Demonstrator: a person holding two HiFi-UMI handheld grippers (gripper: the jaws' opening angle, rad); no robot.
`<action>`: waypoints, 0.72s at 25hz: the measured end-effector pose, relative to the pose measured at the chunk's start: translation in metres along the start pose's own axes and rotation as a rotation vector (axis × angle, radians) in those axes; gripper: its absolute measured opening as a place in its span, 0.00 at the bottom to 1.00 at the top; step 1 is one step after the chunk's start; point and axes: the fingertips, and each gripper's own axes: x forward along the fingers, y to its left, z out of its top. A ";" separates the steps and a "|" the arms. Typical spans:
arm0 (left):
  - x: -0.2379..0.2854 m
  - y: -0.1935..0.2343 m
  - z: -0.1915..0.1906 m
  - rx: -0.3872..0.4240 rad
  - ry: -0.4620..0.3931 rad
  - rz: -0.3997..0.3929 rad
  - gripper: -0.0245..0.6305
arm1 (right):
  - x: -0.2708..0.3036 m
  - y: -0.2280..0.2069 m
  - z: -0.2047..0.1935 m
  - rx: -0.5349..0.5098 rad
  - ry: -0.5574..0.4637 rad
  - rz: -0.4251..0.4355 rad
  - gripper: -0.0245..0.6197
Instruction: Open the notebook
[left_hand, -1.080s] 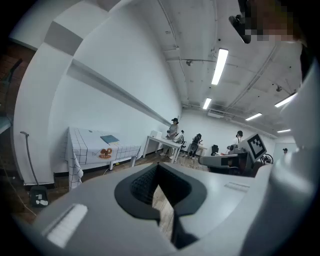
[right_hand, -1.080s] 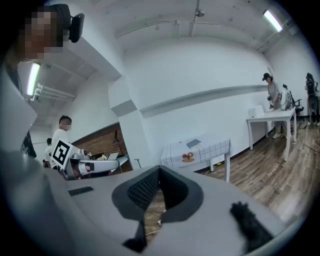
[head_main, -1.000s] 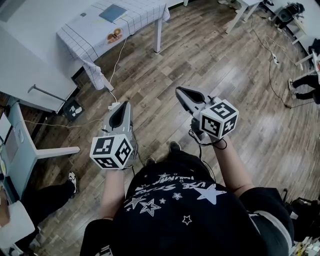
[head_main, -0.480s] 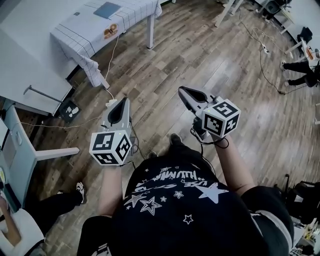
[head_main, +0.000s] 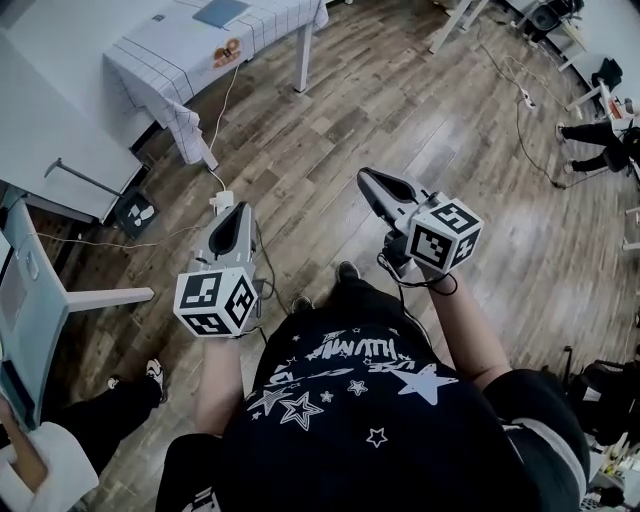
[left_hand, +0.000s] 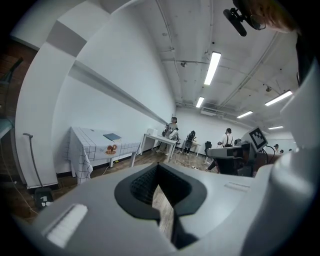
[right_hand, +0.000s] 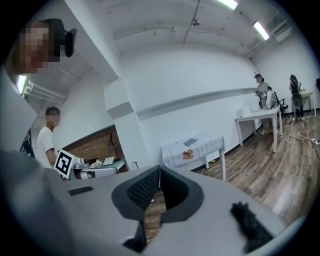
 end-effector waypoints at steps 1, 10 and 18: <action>0.000 0.001 -0.001 -0.006 0.002 0.000 0.05 | -0.002 -0.002 0.000 0.009 -0.001 -0.007 0.06; 0.025 -0.008 -0.005 -0.014 0.004 0.003 0.05 | -0.008 -0.045 -0.003 0.062 -0.013 -0.034 0.06; 0.088 0.000 0.023 0.012 -0.010 0.064 0.05 | 0.032 -0.107 0.034 0.051 -0.039 0.019 0.06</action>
